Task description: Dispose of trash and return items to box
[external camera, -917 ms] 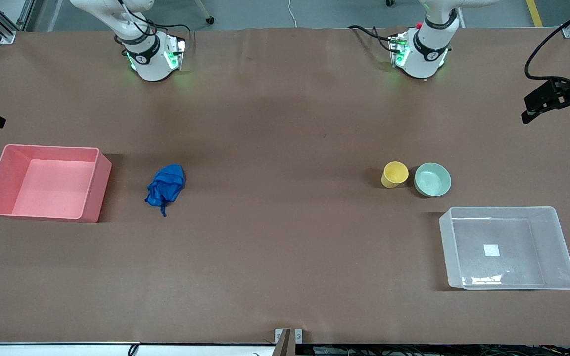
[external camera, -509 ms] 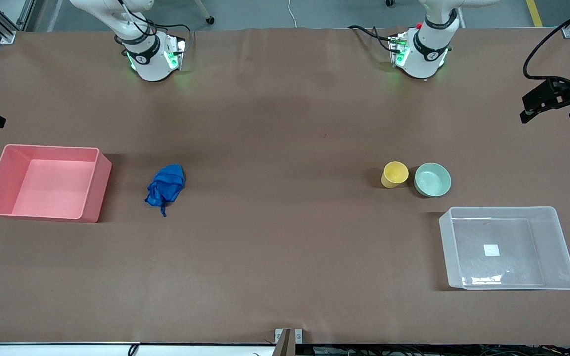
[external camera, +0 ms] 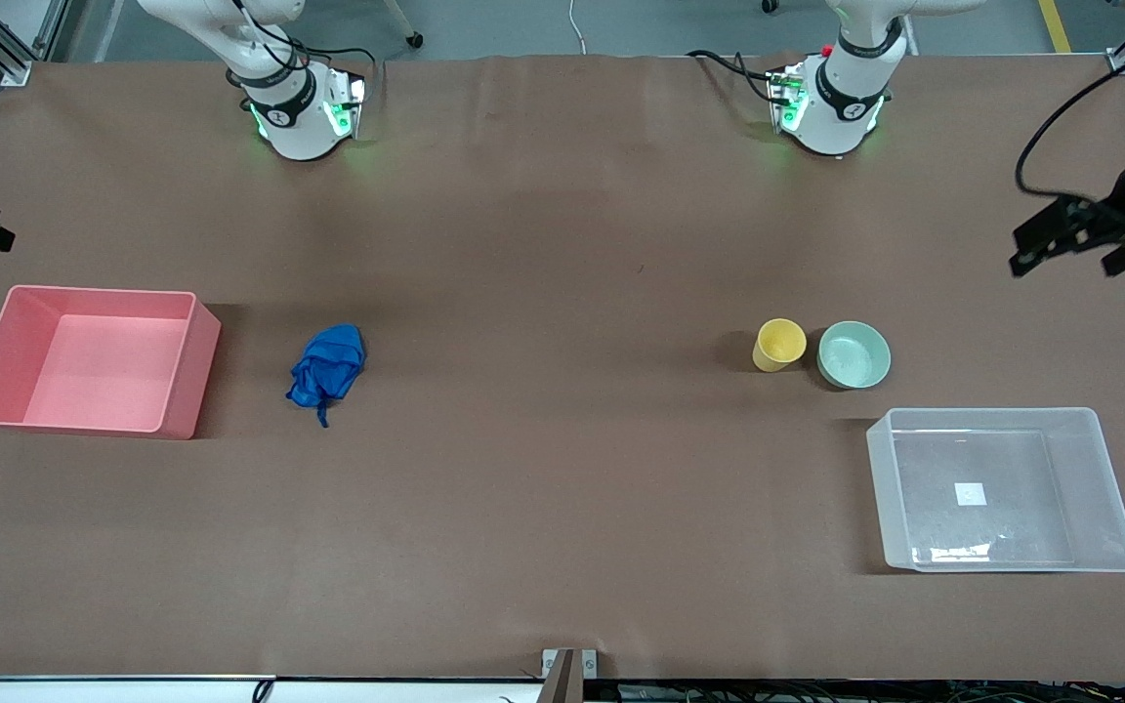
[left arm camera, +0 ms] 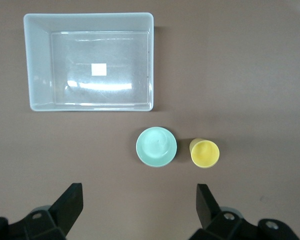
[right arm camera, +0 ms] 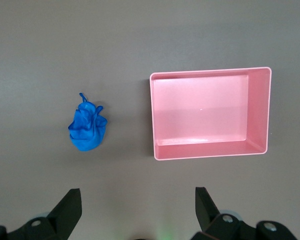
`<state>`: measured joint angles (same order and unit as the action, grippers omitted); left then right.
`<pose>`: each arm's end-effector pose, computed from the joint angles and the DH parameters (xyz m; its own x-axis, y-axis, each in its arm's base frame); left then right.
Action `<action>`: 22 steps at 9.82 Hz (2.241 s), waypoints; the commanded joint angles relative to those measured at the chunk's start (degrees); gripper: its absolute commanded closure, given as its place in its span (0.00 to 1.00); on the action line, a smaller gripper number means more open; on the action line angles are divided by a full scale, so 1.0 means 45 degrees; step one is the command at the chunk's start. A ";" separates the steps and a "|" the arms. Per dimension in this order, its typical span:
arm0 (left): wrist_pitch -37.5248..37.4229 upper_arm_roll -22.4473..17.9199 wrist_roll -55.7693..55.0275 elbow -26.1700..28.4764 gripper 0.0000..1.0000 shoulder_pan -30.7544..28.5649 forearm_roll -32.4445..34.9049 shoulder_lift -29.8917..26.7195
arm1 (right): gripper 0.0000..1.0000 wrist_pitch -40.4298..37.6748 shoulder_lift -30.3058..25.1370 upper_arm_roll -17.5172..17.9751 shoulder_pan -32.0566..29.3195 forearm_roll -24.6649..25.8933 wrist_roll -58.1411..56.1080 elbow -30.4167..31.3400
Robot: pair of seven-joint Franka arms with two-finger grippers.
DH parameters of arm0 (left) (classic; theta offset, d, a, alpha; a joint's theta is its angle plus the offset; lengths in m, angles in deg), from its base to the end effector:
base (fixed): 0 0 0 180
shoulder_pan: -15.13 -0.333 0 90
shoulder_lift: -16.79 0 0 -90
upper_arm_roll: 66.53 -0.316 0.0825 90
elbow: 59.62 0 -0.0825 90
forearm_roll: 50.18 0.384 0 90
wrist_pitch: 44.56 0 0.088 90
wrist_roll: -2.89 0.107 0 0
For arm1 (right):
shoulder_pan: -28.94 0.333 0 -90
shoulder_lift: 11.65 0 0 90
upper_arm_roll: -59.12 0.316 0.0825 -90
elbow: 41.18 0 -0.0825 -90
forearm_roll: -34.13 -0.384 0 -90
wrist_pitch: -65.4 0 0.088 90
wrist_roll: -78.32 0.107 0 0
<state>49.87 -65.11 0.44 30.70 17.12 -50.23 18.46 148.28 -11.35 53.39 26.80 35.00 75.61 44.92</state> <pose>0.5698 -0.0338 0.6124 0.9990 -0.0166 0.0425 -0.0168 -0.9999 0.0034 0.5381 -0.0760 0.6428 0.9939 -0.0916 -0.0620 -0.0910 -0.9958 0.0128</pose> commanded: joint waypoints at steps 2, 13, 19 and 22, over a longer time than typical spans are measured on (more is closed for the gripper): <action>0.3105 -0.0023 0.0153 0.3745 0.00 -0.0013 0.0090 -0.0020 | 0.00 0.2760 0.0342 0.0061 0.1680 0.0098 0.1906 0.3082; 1.1473 -0.0042 0.0737 0.8384 0.01 -0.0227 0.0031 0.4218 | 0.64 1.5719 0.4951 0.0139 0.3892 -0.0017 0.3199 0.9735; 1.1555 -0.0101 0.1071 0.8990 0.98 -0.0208 0.0090 0.4414 | 0.99 1.0272 0.1900 0.0334 0.3078 -0.0857 0.3494 0.8606; 1.1399 -0.0140 0.1440 0.9634 0.99 -0.0383 0.0109 0.3481 | 0.99 0.3731 0.0735 0.0276 -0.0137 -0.0819 -0.0377 0.4381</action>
<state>100.35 -65.66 5.13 70.91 16.15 -50.23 36.53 173.62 -7.61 53.90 33.37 32.02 81.86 71.88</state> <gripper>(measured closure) 0.890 0.881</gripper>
